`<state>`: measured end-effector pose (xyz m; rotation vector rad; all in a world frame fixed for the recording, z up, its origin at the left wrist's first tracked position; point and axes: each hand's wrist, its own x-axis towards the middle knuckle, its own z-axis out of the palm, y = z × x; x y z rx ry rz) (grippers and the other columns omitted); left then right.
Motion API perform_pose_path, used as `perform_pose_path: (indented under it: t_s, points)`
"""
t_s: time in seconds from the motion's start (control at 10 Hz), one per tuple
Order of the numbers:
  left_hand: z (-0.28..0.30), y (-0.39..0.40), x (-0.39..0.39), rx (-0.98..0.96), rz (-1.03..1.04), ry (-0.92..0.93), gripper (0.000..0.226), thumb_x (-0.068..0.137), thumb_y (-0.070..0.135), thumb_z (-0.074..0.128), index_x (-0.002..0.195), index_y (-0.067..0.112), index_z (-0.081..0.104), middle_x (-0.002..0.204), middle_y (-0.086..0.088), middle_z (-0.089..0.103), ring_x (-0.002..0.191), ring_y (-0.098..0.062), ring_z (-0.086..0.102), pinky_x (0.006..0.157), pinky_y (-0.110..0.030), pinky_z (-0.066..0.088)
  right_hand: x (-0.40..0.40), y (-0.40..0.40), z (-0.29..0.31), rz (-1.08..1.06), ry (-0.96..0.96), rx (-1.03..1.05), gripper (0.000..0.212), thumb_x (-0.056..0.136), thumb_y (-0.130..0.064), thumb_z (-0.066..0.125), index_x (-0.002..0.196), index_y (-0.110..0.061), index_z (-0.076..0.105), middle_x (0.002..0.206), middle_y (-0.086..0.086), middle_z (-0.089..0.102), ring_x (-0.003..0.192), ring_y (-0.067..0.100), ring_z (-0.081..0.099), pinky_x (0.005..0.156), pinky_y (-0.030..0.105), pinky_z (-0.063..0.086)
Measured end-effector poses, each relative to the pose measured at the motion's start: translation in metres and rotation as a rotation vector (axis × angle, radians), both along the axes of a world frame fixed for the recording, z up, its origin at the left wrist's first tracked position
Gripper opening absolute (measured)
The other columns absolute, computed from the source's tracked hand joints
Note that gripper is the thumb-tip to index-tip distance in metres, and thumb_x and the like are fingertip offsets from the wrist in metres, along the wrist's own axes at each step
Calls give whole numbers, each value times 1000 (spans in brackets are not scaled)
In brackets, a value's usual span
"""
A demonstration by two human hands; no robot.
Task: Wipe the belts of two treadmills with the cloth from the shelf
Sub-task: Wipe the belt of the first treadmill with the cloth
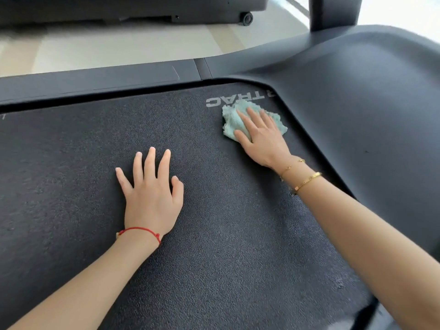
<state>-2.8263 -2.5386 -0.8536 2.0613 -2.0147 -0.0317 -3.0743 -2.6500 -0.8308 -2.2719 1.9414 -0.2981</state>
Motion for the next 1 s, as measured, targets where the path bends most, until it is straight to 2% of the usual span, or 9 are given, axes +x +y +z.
perform_pose_path:
  t_s: [0.1, 0.2, 0.3, 0.4, 0.6, 0.7, 0.8, 0.9, 1.0]
  points:
    - [0, 0, -1, -1, -3, -3, 65, 92, 41, 22, 151, 18, 37, 158, -12, 33, 147, -35, 23, 113, -70, 13, -16, 24, -2, 16, -8, 21, 57, 102, -50, 31, 155, -33, 16, 163, -2, 12, 151, 25, 4, 122, 36, 1]
    - [-1, -1, 1, -2, 4, 1, 65, 92, 41, 22, 151, 19, 36, 158, -11, 32, 148, -34, 22, 114, -70, 12, -26, 4, -1, -21, 28, 29, 56, 103, -48, 30, 155, -30, 19, 163, 1, 14, 150, 26, 7, 121, 36, 3]
    - [-1, 0, 1, 7, 2, 6, 65, 92, 41, 22, 152, 19, 35, 159, -11, 31, 148, -34, 21, 114, -69, 12, -21, -18, 0, -81, 40, 17, 55, 103, -47, 28, 155, -30, 19, 163, 6, 14, 150, 30, 8, 121, 40, 4]
    - [0, 1, 1, 14, -1, 0, 66, 92, 42, 21, 152, 19, 35, 159, -11, 30, 148, -34, 20, 114, -69, 11, -18, -4, 0, -37, 9, 29, 55, 103, -48, 30, 154, -32, 20, 163, 6, 14, 150, 31, 7, 122, 40, 2]
    - [1, 1, 1, 13, -7, 15, 67, 92, 43, 20, 152, 19, 34, 160, -11, 28, 149, -34, 18, 115, -68, 9, -29, 120, 0, 196, -38, 11, 56, 100, -52, 28, 153, -34, 25, 162, -2, 18, 151, 23, 9, 123, 37, 3]
    - [1, 3, 4, 23, -20, 26, 64, 95, 43, 20, 154, 20, 31, 161, -10, 25, 150, -32, 15, 116, -66, 6, -40, 135, 2, 180, -33, 29, 57, 100, -51, 27, 153, -34, 25, 162, -3, 18, 150, 20, 9, 122, 32, 1]
    - [1, 10, 7, 49, -29, 44, 58, 101, 38, 31, 155, 20, 28, 163, -9, 21, 151, -30, 13, 120, -61, 5, -46, 99, 1, 84, -1, 10, 55, 102, -46, 31, 153, -26, 26, 162, 4, 19, 150, 26, 12, 121, 32, 2]
    - [3, 31, 8, 32, -56, 55, 61, 99, 41, 27, 154, 17, 30, 162, -10, 25, 150, -32, 17, 120, -58, 9, -48, 57, 4, -96, 28, 63, 55, 104, -46, 28, 155, -27, 19, 164, 4, 11, 151, 27, 5, 122, 37, 0]
    - [4, 57, 10, 28, -102, 32, 69, 94, 48, 20, 154, 16, 31, 161, -11, 26, 149, -32, 20, 120, -57, 12, -46, 60, 4, -106, 26, 70, 55, 104, -47, 27, 155, -30, 17, 164, 2, 10, 151, 26, 2, 123, 38, -1]
